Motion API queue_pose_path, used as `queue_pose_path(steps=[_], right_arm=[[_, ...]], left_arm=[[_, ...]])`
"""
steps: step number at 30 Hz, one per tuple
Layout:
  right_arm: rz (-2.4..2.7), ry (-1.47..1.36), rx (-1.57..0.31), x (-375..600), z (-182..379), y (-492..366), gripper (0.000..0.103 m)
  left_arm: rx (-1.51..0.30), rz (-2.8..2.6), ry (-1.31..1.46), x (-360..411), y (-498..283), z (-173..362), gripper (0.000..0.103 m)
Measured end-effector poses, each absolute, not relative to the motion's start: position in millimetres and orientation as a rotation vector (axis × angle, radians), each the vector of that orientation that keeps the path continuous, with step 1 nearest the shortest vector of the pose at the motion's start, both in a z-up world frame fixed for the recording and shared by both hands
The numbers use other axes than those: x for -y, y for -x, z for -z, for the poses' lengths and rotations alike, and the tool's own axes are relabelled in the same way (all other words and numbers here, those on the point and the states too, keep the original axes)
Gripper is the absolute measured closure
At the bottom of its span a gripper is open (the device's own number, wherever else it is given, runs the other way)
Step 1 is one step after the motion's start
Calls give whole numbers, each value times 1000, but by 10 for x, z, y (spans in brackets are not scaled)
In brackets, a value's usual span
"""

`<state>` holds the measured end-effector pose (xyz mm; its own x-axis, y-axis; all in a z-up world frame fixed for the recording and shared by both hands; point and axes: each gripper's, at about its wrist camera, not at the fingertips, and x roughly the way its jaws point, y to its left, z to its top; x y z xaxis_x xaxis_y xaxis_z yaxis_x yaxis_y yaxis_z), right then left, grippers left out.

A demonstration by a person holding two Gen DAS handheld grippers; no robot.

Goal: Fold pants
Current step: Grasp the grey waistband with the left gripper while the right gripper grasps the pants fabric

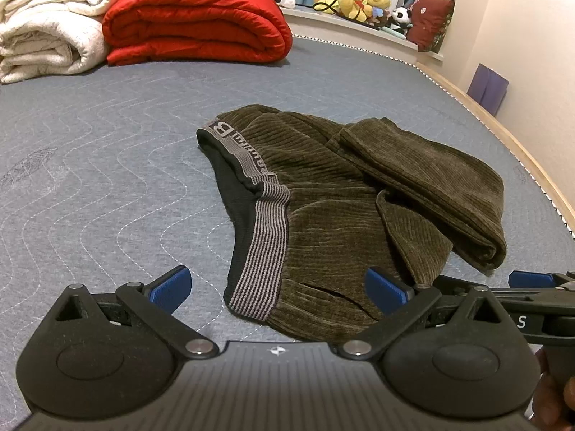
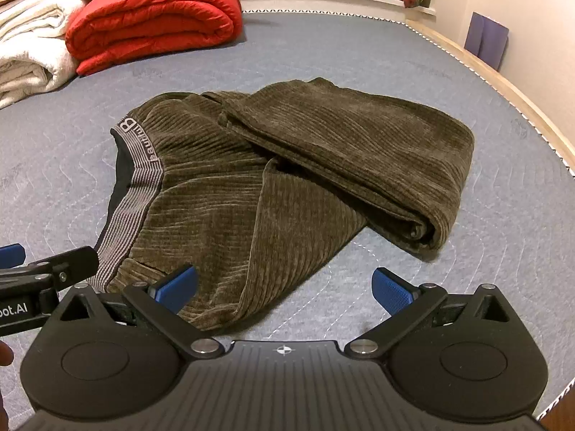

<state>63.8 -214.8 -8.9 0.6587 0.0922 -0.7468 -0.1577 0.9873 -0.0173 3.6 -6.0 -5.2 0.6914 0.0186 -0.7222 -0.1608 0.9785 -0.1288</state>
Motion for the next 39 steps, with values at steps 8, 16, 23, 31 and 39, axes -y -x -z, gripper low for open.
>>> queue_pose_path(steps=[8,16,23,31,39], right_arm=[[-148,75,-855,2132,139,-689,1],[-144,48,-861,2109,194,-822,15],[-137,30,-926,2152,423,-967,53],[-116,12,-1011,2157,680,-1193,32],[-122,-15,-1027,2164,806,-1292,43]], left_arm=[[-842,-113,192,20,-90,67,0],[-914,-77,384,-765,-648,-161,0],[-941,76,551,-1139,-1000,358,55],[-980,81,615,-1132,-1325,802,43],[-902,119,584,-927,-1495,974,32]])
